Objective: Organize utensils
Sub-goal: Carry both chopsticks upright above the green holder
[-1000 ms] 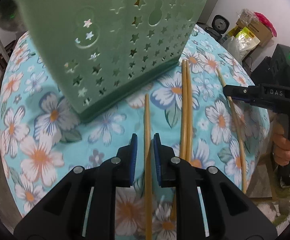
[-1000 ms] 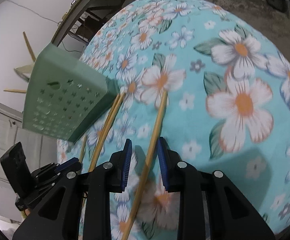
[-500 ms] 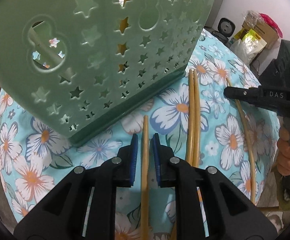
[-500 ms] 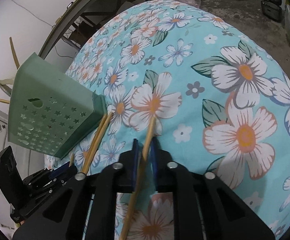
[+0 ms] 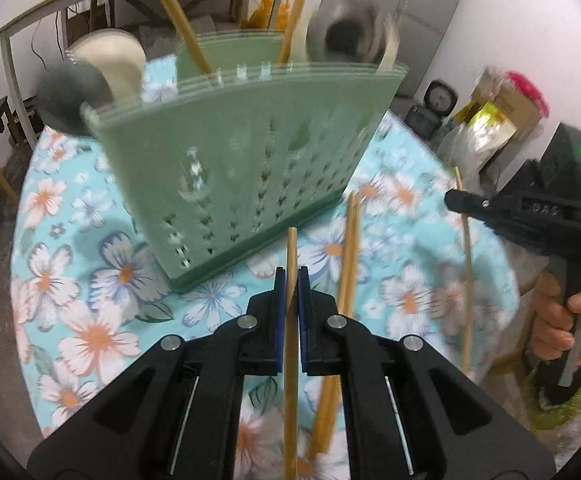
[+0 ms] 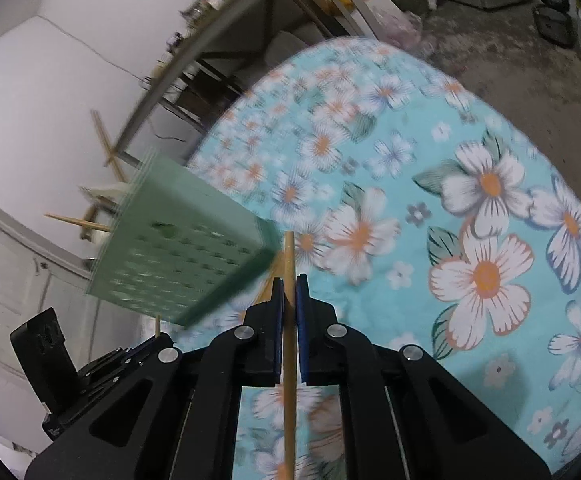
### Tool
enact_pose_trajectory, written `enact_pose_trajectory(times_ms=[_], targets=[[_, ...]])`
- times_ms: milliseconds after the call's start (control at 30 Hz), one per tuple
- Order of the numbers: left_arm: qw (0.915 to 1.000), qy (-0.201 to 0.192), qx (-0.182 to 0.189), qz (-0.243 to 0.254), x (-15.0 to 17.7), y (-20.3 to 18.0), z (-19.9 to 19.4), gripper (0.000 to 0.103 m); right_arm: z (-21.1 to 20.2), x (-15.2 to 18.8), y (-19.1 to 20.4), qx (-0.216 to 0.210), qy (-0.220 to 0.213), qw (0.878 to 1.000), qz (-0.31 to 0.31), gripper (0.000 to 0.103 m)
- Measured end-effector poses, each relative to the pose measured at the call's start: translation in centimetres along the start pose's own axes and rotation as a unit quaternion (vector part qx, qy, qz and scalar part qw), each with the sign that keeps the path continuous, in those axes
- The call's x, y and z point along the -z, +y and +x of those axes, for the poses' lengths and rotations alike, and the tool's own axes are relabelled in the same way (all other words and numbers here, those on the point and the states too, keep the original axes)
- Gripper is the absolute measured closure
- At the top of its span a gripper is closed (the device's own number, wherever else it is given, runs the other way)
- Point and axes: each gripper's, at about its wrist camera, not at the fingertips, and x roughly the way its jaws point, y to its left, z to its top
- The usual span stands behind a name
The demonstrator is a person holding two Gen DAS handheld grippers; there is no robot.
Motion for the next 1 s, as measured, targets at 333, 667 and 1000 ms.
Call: enact_pose_trajectory(times_ms=[333, 667, 1000], targets=[[0.9934, -0.109, 0.033, -0.006, -2.0, -0.1, -10.9, 0.098, -5.4, -0.7, 4.2, -0.032, -0.06, 0.997, -0.049, 0.096], [0.978, -0.204, 0.039, 0.024, -6.3, -2.0, -17.3, 0.098, -6.9, -0.6, 4.3, -0.032, -0.075, 0.995, -0.059, 0.096], [0.9479, -0.315, 0.029, 0.04, -10.9, -3.3, -22.1, 0.098, -7.3, -0.6, 3.1, -0.028, -0.077, 0.996, -0.046, 0.096]])
